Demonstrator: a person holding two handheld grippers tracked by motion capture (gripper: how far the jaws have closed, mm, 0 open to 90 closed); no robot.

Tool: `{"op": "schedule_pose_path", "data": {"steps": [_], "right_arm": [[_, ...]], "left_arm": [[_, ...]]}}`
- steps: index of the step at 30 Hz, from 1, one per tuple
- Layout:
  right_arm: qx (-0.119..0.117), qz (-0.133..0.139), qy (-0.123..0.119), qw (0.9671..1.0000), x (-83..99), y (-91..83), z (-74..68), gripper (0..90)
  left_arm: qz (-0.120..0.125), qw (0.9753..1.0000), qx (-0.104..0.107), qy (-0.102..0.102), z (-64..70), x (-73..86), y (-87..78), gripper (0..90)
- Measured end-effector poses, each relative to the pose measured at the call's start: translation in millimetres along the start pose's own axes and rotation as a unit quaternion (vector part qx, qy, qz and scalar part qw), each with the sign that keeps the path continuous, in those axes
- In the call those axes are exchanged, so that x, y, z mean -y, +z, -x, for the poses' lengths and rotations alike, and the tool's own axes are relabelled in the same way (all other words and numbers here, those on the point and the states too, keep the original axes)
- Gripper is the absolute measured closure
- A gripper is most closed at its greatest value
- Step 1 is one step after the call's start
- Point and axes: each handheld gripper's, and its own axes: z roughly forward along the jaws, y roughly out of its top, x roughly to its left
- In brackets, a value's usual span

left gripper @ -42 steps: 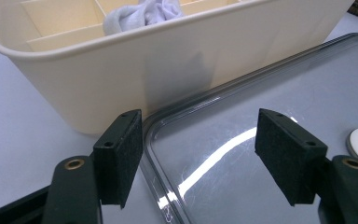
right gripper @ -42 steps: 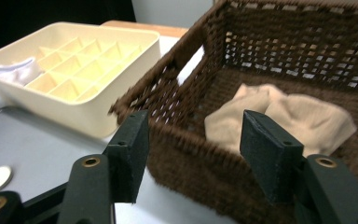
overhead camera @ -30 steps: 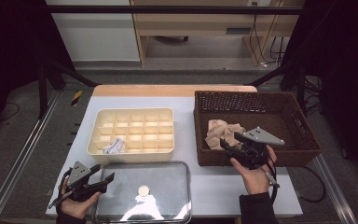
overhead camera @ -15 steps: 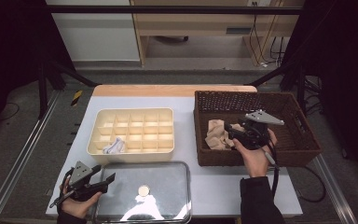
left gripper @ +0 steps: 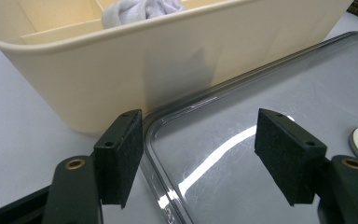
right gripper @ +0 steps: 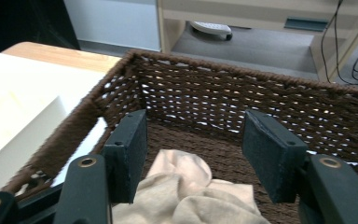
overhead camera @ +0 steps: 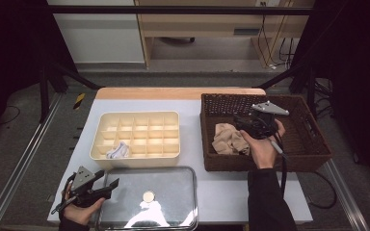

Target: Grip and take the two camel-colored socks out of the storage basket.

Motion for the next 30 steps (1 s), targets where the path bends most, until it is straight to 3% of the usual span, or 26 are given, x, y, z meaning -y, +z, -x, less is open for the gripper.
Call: {"op": "schedule_pose_path", "data": {"steps": [10,17,30], "right_arm": [[0.017,-0.017,0.014,0.9996,-2.2,18.0,14.4,40.7],[0.014,-0.035,0.012,0.9992,2.1,30.9,19.9,42.8],[0.020,-0.106,0.002,0.9942,16.3,50.2,27.9,44.3]], "left_arm": [[0.000,1.0000,0.001,0.001,-0.1,0.1,0.0,32.3],[0.001,1.0000,0.000,0.000,-0.6,0.2,-0.1,32.4],[-0.001,1.0000,-0.001,0.000,-1.0,0.3,-0.2,32.5]]}}
